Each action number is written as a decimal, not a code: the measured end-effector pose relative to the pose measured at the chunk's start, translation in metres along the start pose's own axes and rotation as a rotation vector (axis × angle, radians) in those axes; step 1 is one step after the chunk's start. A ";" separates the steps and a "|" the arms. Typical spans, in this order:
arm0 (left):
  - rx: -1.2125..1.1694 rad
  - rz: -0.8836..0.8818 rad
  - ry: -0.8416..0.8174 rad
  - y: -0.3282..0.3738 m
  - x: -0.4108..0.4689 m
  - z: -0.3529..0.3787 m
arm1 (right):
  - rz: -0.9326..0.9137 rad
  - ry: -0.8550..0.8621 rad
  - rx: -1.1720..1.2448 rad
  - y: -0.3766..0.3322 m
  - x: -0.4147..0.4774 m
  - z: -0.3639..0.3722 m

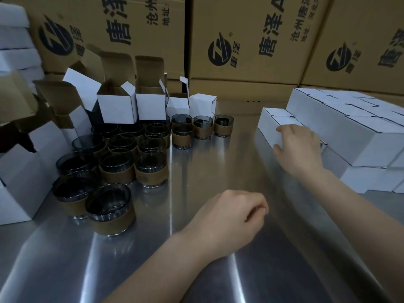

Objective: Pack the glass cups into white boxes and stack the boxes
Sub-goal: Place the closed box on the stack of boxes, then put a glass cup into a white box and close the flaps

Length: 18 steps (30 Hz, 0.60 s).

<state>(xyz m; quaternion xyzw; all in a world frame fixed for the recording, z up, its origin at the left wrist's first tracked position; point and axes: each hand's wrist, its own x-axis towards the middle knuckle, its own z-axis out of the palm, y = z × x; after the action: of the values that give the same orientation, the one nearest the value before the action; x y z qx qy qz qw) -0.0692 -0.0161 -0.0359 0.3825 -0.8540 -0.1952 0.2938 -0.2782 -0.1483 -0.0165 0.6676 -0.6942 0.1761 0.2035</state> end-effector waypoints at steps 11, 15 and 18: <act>0.127 -0.070 0.459 -0.003 -0.004 -0.038 | -0.362 -0.222 0.723 -0.097 -0.055 -0.010; 0.165 -0.117 0.753 -0.007 -0.009 -0.073 | -0.409 -0.259 0.588 -0.097 -0.060 0.010; 0.321 -0.132 1.013 -0.008 -0.023 -0.102 | -0.398 -0.267 0.625 -0.094 -0.058 0.014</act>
<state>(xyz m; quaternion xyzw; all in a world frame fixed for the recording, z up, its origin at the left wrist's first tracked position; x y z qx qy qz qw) 0.0137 -0.0147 0.0278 0.5218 -0.5983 0.1289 0.5942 -0.1839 -0.1105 -0.0607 0.8361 -0.4843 0.2477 -0.0716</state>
